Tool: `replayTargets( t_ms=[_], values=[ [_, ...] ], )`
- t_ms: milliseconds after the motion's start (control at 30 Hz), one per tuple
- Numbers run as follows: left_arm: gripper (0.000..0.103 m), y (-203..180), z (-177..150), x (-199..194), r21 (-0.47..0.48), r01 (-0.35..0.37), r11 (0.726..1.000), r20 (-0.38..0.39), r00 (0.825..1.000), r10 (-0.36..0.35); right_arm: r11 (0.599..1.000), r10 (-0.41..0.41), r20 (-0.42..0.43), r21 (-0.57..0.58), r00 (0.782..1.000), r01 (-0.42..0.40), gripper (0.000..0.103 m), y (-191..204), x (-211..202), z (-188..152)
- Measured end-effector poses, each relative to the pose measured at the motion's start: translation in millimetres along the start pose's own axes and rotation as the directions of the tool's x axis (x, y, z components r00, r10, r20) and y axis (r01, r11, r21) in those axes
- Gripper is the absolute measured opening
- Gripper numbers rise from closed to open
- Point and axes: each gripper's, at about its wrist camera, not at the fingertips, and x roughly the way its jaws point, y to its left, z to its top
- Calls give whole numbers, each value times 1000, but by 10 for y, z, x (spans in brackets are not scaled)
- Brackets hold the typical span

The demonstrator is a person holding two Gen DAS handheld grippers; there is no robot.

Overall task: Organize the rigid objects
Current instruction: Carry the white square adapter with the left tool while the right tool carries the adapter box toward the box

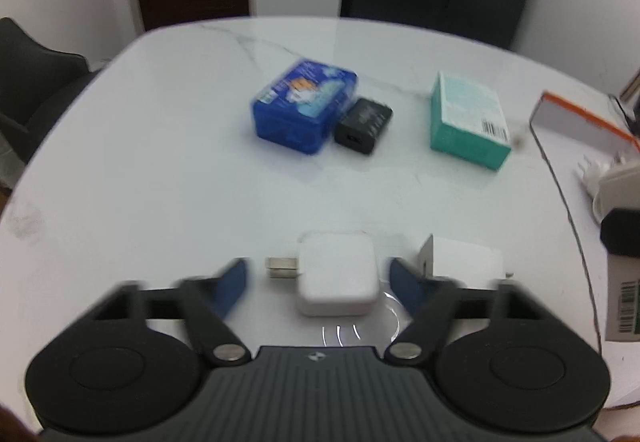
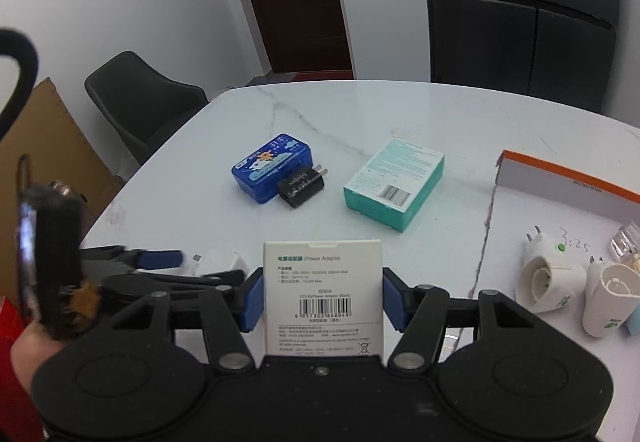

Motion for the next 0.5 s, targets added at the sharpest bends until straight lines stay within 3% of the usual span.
replayTargets(
  t_ms=[200,500],
  values=[
    [58,1,-7,-91,-33,-16,999,12,1000,16,1000,0,1,-9,1000,0,71,76,19,24],
    [58,7,160,-673,-127,-84,988,56,994,92,1000,-12,15,-27,1000,13,71,217,-54,67]
  ],
)
